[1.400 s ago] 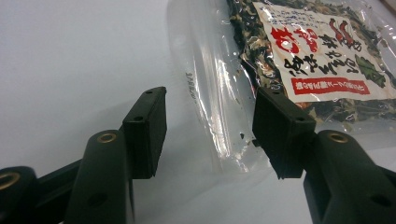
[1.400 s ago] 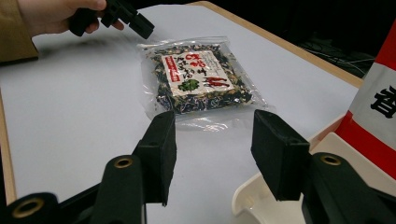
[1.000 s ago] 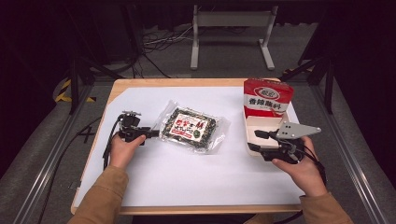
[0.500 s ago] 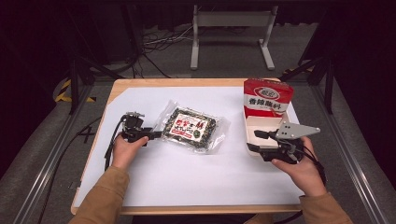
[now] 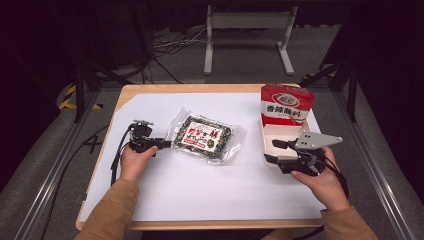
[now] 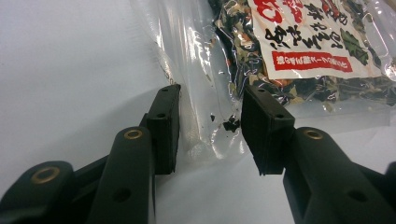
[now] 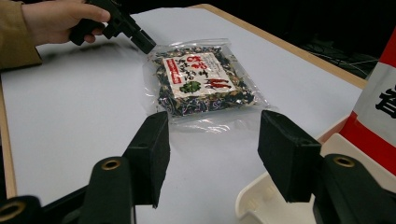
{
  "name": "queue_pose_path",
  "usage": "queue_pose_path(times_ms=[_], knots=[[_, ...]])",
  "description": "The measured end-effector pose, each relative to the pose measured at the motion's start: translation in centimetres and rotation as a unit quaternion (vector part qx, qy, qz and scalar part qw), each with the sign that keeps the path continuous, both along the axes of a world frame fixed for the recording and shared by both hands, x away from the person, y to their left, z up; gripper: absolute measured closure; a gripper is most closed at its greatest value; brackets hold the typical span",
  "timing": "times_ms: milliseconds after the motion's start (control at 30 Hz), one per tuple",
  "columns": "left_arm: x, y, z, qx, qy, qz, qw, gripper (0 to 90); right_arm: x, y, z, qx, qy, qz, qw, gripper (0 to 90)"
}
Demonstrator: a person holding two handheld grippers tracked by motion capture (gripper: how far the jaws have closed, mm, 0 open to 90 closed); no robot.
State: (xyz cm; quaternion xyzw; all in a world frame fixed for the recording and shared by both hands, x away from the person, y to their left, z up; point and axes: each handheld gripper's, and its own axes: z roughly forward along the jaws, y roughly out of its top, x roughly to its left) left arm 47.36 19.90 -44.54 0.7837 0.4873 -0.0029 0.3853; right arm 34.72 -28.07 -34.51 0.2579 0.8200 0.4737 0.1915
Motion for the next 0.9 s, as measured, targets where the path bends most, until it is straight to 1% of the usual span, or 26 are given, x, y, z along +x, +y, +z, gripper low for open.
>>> queue_pose_path(times_ms=[100, 133, 167, 267, 333, 367, 433, 467, 500, 600, 667, 733, 833, 900], knots=[[-0.1, -0.3, 0.0, 0.006, -0.002, 0.000, 1.0000, 60.9, 0.1, 0.0, 0.0, 0.000, 0.000, 0.001, 1.0000, 43.5], [-0.2, -0.4, 0.1, 0.014, -0.006, -0.004, 0.9999, 62.2, 0.0, 0.1, 0.0, 0.000, 0.000, 0.002, 1.0000, 43.5], [-0.2, -0.6, 0.1, 0.019, -0.008, -0.003, 0.9998, 62.8, 0.1, 0.1, -0.1, 0.000, 0.000, 0.002, 1.0000, 43.4], [-0.2, -0.6, 0.1, 0.017, -0.008, -0.003, 0.9998, 63.0, 0.1, 0.2, -0.1, 0.000, 0.000, 0.002, 1.0000, 43.3], [-0.2, -0.4, 0.0, 0.009, -0.006, -0.003, 0.9999, 63.3, 0.0, 0.2, -0.1, 0.000, 0.000, 0.002, 1.0000, 43.2], [-0.2, -0.4, 0.0, 0.000, -0.002, 0.000, 1.0000, 63.8, 0.0, 0.2, 0.0, 0.001, 0.000, 0.003, 1.0000, 43.2], [-0.1, -0.2, -0.1, -0.012, 0.005, -0.004, 0.9999, 66.8, 0.0, 0.1, 0.0, 0.002, 0.000, 0.002, 1.0000, 43.1], [-0.1, -0.2, -0.1, -0.012, 0.005, -0.004, 0.9999, 70.1, 0.0, 0.1, 0.0, 0.002, 0.000, 0.002, 1.0000, 43.1], [-0.1, -0.2, -0.1, -0.015, 0.005, -0.003, 0.9999, 70.1, 0.0, 0.0, 0.0, 0.003, -0.001, 0.002, 1.0000, 43.1], [-0.2, -0.4, 0.0, -0.011, 0.002, -0.004, 0.9999, 73.5, 0.0, 0.0, 0.0, 0.004, -0.001, 0.002, 1.0000, 43.0], [-0.2, -0.6, 0.0, -0.014, 0.002, -0.002, 0.9999, 79.1, 0.0, 0.0, 0.0, 0.003, -0.001, 0.002, 1.0000, 42.9], [-0.3, -0.9, 0.1, -0.006, -0.002, 0.000, 1.0000, 79.4, 0.1, 0.1, -0.1, 0.002, -0.001, 0.002, 1.0000, 42.8], [-0.2, -0.9, 0.1, -0.010, 0.003, 0.003, 0.9999, 78.6, 0.1, 0.1, -0.1, 0.001, 0.000, 0.003, 1.0000, 42.5], [-0.3, -1.3, 0.3, 0.001, -0.005, 0.002, 1.0000, 80.0, 0.1, 0.1, -0.1, 0.001, 0.002, 0.001, 1.0000, 42.5]])
